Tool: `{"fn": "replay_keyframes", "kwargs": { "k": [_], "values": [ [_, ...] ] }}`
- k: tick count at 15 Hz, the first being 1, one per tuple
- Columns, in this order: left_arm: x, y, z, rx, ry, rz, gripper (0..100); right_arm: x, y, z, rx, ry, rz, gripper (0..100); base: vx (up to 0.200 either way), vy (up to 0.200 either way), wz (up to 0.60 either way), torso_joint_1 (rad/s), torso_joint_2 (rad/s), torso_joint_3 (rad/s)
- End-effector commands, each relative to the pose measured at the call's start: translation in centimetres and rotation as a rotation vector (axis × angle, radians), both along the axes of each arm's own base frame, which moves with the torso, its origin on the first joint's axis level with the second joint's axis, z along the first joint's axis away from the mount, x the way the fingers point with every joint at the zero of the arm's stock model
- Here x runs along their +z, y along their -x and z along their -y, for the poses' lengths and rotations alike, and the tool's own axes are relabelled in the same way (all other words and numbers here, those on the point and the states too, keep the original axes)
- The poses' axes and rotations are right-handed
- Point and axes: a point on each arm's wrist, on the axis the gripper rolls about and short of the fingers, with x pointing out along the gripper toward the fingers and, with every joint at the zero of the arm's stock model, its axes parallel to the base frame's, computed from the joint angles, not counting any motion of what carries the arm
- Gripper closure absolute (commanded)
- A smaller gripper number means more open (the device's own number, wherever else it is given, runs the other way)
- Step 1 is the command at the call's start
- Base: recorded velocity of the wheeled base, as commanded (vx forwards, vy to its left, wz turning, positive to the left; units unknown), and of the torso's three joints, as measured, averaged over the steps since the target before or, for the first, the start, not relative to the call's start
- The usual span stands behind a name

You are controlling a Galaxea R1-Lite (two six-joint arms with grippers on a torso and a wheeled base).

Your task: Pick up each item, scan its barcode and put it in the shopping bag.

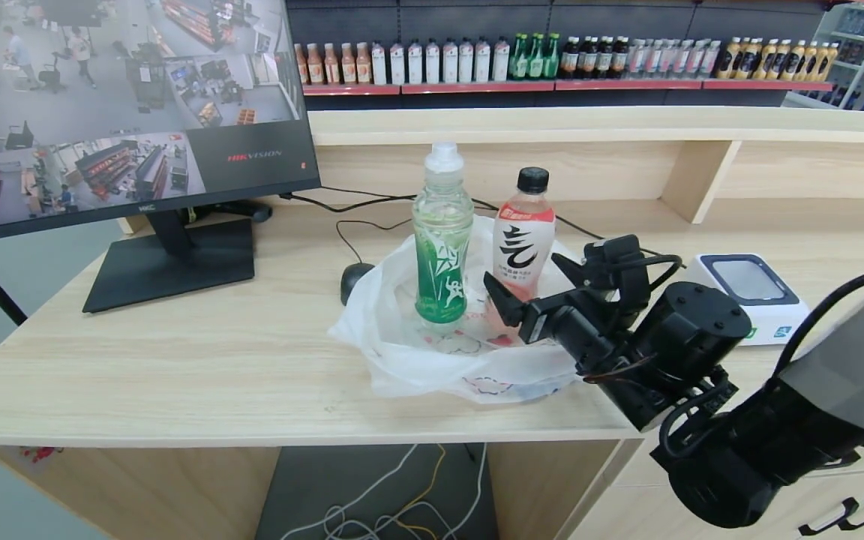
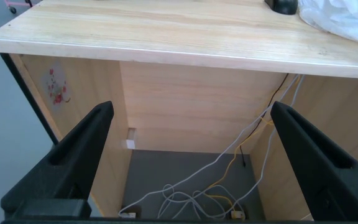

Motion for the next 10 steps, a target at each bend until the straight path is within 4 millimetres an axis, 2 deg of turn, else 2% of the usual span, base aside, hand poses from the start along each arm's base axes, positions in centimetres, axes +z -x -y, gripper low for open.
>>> {"fn": "replay_keyframes", "kwargs": {
  "k": [1, 4, 5, 7, 8, 10],
  "values": [
    [0.0, 0.0, 0.0, 0.0, 0.0, 0.0, 0, 2.6, 2.6, 1.7, -0.002, -0.024, 0.04, 0, 0.0, 0.0, 0.0, 0.0, 0.0, 0.0],
    [0.0, 0.0, 0.0, 0.0, 0.002, 0.0, 0, 4.4, 6.9, 4.6, -0.005, -0.035, 0.058, 0, 0.0, 0.0, 0.0, 0.0, 0.0, 0.0],
    [0.0, 0.0, 0.0, 0.0, 0.002, 0.0, 0, 4.7, 9.8, 6.6, -0.01, -0.029, 0.063, 0, 0.0, 0.0, 0.0, 0.0, 0.0, 0.0],
    [0.0, 0.0, 0.0, 0.0, 0.0, 0.0, 0, 3.7, 16.8, 11.8, -0.054, 0.004, 0.075, 0, 0.0, 0.0, 0.0, 0.0, 0.0, 0.0],
    [0.0, 0.0, 0.0, 0.0, 0.0, 0.0, 0, 3.8, 18.9, 13.1, -0.057, -0.01, 0.102, 0, 0.0, 0.0, 0.0, 0.0, 0.0, 0.0],
    [0.0, 0.0, 0.0, 0.0, 0.0, 0.0, 0, 3.8, 21.5, 14.5, -0.052, 0.004, 0.082, 0, 0.0, 0.0, 0.0, 0.0, 0.0, 0.0]
  ]
}}
